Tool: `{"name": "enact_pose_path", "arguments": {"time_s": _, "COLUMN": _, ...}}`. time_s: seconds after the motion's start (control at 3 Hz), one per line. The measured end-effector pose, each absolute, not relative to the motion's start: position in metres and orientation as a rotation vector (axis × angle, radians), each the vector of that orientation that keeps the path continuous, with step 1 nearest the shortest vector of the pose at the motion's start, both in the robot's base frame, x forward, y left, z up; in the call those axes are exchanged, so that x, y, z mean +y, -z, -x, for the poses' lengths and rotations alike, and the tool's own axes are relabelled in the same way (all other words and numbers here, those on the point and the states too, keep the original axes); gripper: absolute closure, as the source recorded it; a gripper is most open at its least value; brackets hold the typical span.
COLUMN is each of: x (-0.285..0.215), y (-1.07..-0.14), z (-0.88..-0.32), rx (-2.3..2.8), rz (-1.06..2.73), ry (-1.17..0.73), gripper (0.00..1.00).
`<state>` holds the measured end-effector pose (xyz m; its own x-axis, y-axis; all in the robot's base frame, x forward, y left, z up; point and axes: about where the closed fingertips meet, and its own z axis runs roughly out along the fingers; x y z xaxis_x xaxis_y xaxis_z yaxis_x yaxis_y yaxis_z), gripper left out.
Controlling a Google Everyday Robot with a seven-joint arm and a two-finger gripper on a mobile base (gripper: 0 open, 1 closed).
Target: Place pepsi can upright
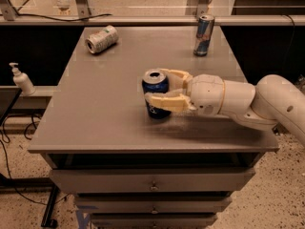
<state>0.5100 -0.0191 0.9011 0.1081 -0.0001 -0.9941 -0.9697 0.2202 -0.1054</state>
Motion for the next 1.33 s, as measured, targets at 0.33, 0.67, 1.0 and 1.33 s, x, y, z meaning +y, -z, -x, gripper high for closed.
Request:
{"name": "enact_pose_path", "arguments": {"time_s": 0.33, "x": -0.023, "y": -0.900, "z": -0.506, "rx": 1.222, "rz": 1.088, "ry": -0.975, "gripper": 0.38}}
{"name": "enact_pose_path", "arguments": {"time_s": 0.67, "x": -0.023, "y": -0.900, "z": -0.504, "rx": 1.225, "rz": 1.091, "ry": -0.977, "gripper": 0.13}}
{"name": "enact_pose_path", "arguments": {"time_s": 1.0, "x": -0.029, "y": -0.902, "z": -0.500, "rx": 1.233, "rz": 1.088, "ry": -0.969, "gripper": 0.00}}
{"name": "enact_pose_path", "arguments": {"time_s": 1.33, "x": -0.042, "y": -0.907, "z": -0.494, "rx": 1.246, "rz": 1.085, "ry": -0.945, "gripper": 0.00}}
